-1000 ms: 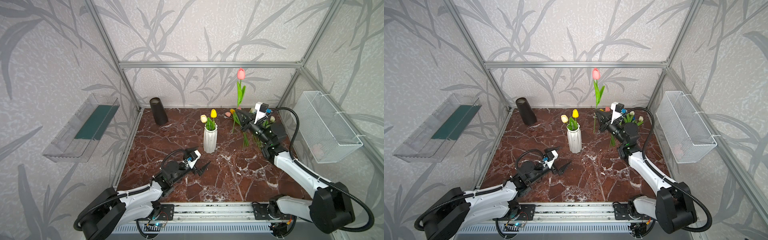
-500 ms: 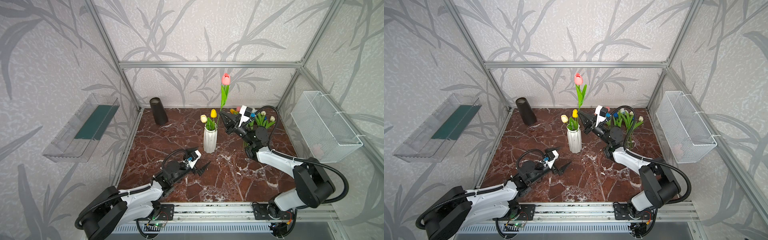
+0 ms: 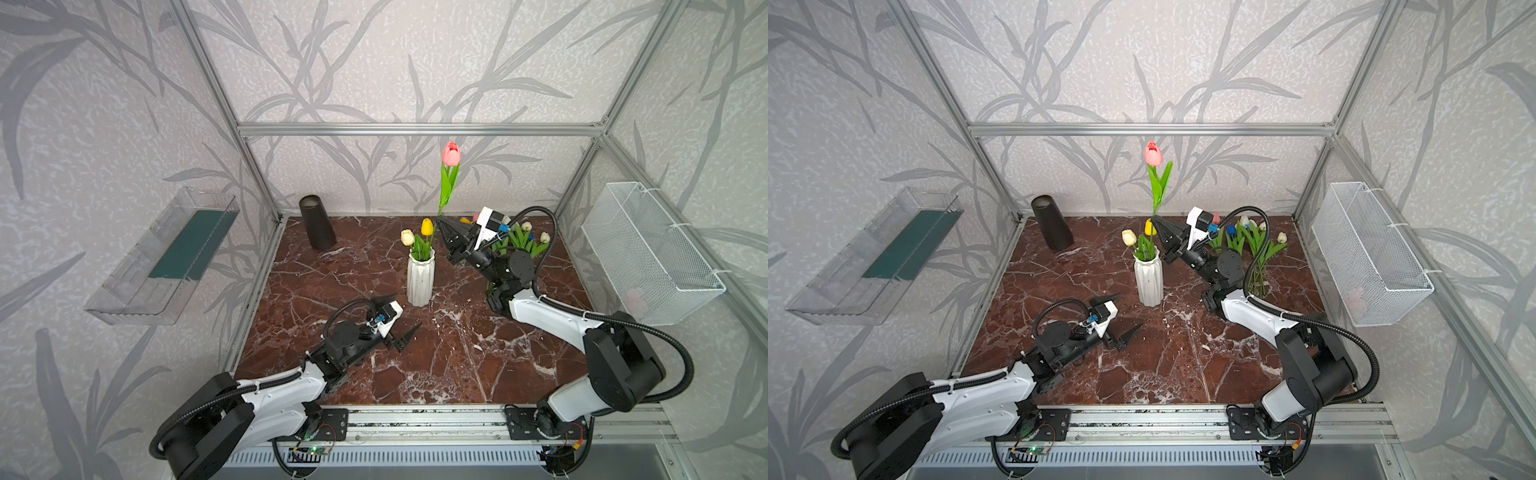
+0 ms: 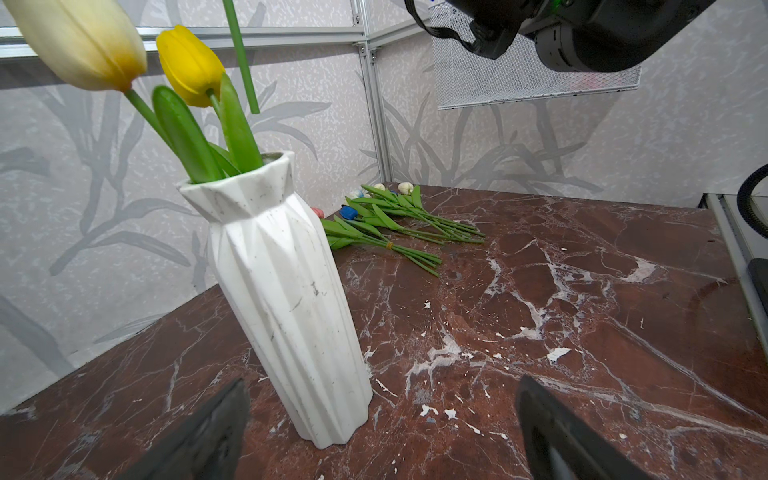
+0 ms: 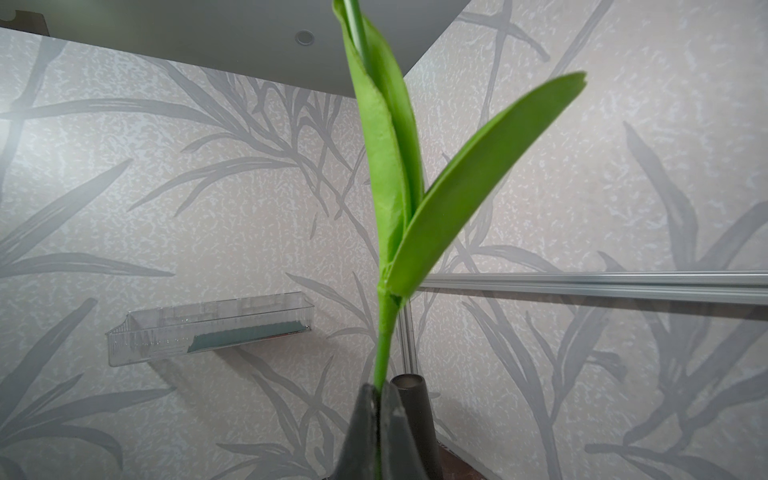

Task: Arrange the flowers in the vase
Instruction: 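Lift the pink tulip with the right gripper and carry it over the vase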

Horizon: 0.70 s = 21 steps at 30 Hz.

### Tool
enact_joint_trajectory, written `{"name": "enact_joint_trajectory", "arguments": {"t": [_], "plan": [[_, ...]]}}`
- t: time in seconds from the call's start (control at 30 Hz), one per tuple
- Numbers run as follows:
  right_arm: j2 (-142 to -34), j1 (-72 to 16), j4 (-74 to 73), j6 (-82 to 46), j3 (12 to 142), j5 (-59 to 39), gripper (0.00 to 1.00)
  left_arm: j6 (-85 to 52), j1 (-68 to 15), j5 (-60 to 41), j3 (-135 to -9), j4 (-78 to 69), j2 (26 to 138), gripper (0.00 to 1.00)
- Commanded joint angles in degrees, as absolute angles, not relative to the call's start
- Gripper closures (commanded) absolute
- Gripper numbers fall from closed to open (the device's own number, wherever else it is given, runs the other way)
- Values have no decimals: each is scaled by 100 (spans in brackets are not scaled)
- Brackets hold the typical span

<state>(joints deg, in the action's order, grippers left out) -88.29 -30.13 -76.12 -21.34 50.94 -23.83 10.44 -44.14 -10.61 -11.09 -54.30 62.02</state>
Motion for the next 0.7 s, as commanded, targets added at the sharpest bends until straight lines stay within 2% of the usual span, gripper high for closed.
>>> {"name": "enact_joint_trajectory", "arguments": {"t": [0.0,0.33,0.67], "plan": [[-9027,-3051,-7959,-1988,5066,-2294,100,1150,-4427,-1087,-1081,-5445,6185,1],[-9386,-3067,-7947,-1839,4789,-2613,100,1169,-4430,-1098,-1114,-5377,6213,1],[-9158,-3121,-7672,-1453,4336,-2707,100,1169,-4435,-1116,-1134,-5360,6239,1]]}}
